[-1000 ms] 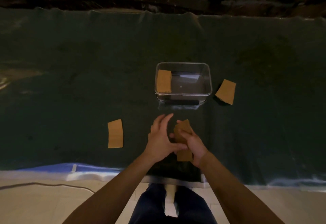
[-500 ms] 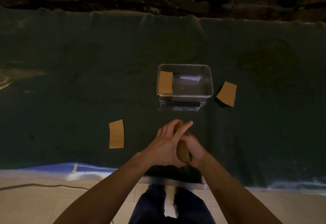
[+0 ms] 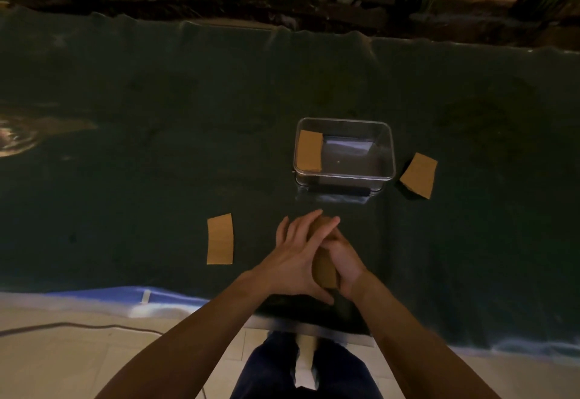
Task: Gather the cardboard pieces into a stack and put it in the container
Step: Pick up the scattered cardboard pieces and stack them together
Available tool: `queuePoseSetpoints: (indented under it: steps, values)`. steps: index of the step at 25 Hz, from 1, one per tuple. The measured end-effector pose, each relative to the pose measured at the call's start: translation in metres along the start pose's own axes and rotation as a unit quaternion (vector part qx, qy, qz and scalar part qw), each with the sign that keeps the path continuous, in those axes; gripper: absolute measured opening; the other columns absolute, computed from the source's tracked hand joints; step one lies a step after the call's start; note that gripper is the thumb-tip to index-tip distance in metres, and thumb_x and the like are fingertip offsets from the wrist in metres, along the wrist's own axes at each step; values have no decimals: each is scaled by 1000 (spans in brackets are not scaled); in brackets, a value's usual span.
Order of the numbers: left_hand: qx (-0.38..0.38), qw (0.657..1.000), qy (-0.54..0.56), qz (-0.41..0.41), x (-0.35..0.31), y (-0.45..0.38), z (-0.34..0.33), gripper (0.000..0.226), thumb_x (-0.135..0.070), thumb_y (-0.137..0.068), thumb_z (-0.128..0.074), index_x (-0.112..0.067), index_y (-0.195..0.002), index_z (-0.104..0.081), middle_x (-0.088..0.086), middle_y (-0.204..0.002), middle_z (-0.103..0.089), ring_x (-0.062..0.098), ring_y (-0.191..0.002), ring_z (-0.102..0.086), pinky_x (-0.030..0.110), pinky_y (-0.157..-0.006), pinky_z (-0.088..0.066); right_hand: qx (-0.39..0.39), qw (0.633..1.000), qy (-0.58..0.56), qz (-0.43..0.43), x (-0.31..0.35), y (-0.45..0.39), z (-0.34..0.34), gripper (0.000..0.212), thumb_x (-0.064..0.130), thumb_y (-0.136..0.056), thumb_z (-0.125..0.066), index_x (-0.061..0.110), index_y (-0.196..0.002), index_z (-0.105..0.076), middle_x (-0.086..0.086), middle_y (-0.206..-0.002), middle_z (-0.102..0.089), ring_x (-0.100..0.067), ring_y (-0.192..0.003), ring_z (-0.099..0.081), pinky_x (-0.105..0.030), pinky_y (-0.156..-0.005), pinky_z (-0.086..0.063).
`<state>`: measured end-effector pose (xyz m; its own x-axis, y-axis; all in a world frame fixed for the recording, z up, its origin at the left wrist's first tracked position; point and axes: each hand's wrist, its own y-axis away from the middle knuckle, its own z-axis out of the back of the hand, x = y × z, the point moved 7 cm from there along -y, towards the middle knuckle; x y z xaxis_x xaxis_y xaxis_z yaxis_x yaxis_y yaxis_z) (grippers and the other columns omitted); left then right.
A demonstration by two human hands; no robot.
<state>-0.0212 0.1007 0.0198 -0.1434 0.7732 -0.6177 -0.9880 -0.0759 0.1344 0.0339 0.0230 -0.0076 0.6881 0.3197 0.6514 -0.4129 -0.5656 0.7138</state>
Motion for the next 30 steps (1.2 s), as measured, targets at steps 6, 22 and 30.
queuePoseSetpoints:
  steps: [6,22,30]
  values:
    - [-122,977,1,175,95,59,20,78,-80,-85,-36,-41,-151,-24,-1,-148,-39,19,-136,-39,48,-116,-21,-31,992,-125,-3,13,-8,-2,28,19,-95,-56,34,-117,-62,-18,-95,-70,-27,-65,-67,-43,-64,-58]
    - [-232,762,180,577,207,99,31,45,-24,-90,-63,-3,-128,-50,23,-129,-51,46,-113,-57,46,-92,-45,-47,991,-124,-9,8,-9,-23,28,27,-94,-62,35,-121,-61,-18,-105,-68,-29,-74,-66,-47,-73,-57]
    - [-57,770,503,387,133,48,11,17,-35,-93,-65,-22,-97,-74,-6,-67,-58,6,-54,-48,26,-55,-38,-40,998,-46,-27,6,-12,-31,33,44,-83,-69,45,-115,-59,-12,-112,-66,-29,-93,-67,-48,-78,-57]
